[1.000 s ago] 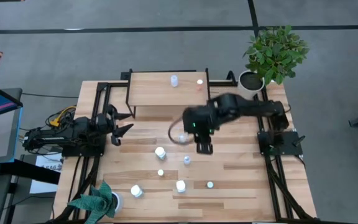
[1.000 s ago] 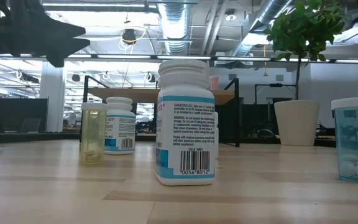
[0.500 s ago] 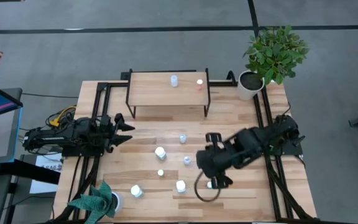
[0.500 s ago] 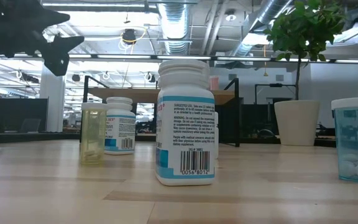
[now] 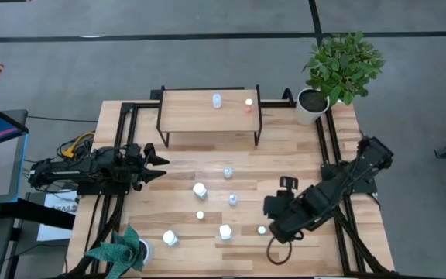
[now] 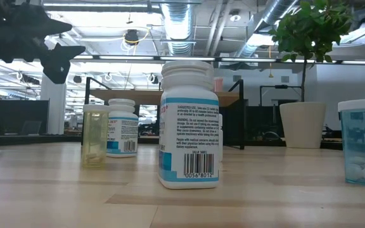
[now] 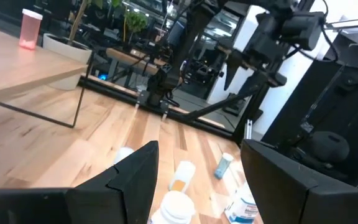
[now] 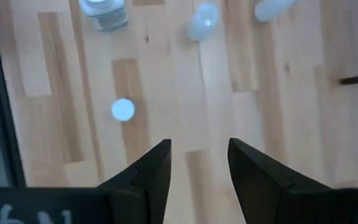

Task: Pick and place medicine bottles onto shelf by color
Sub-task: Put the blue pill bottle on the shelf

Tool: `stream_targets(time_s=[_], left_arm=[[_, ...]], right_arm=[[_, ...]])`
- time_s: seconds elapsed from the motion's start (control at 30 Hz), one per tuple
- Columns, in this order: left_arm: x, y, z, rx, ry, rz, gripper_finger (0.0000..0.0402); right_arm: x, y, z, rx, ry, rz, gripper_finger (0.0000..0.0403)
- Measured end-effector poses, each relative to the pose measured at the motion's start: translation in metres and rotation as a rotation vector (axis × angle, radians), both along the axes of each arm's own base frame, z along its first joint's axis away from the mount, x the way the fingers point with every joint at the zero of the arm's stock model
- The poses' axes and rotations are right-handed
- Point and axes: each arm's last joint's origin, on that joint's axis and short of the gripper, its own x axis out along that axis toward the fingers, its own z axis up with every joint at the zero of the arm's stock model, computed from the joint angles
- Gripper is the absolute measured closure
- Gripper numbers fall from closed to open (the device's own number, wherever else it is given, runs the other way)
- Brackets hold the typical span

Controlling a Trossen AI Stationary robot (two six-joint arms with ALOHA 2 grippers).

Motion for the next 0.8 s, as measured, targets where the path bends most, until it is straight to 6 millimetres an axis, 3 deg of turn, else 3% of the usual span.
stream_targets(time_s=[0.23, 0.47, 0.6, 0.8], left_arm=[[0.0, 0.0, -0.002, 0.001, 0.023, 0.001, 0.0184], [0.0, 0.0, -0.005, 0.0, 0.05, 0.001, 0.0184], [0.0, 0.0, -0.005, 0.0, 0.052, 0.002, 0.0184], [0.0, 0.0, -0.005, -0.001, 0.052, 0.002, 0.0184]], right_arm=[[-0.008, 0.026, -0.027, 0.116, -0.103, -0.016, 0.0223], [0.006, 0.042, -0.053, 0.087, -0.087, 0.071, 0.0223], [0.019, 0.045, -0.068, 0.108, -0.053, 0.083, 0.0223], [0.031, 0.034, -0.074, 0.198, -0.004, -0.094, 0.0218]])
